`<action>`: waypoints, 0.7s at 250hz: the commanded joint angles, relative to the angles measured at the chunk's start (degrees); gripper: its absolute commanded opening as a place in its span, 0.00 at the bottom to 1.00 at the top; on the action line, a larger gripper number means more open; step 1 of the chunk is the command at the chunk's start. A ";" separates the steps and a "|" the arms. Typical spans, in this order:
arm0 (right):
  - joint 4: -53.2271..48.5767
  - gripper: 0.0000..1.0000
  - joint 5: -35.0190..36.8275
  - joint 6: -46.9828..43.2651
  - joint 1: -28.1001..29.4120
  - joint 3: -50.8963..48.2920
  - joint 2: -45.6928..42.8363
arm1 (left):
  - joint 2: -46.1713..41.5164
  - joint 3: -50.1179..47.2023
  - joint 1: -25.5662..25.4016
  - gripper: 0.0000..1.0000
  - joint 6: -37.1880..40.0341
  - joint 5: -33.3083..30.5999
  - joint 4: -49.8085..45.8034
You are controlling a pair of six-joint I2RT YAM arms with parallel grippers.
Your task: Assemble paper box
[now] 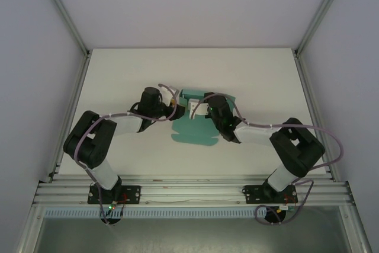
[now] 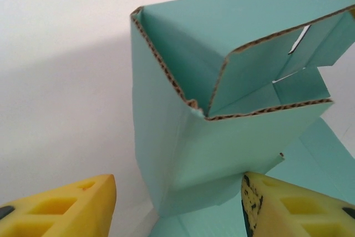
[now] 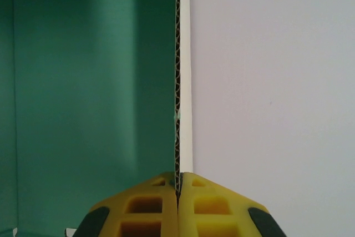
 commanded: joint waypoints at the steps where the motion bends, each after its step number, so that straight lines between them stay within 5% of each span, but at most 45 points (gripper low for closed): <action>1: 1.56 0.00 0.63 -3.86 0.34 1.96 1.15 | -2.10 -1.31 -0.04 0.61 1.26 -1.57 5.02; 175: 27.82 0.00 0.19 -3.79 0.76 -5.68 12.85 | 1.96 -1.02 0.18 0.44 -0.51 -5.34 1.24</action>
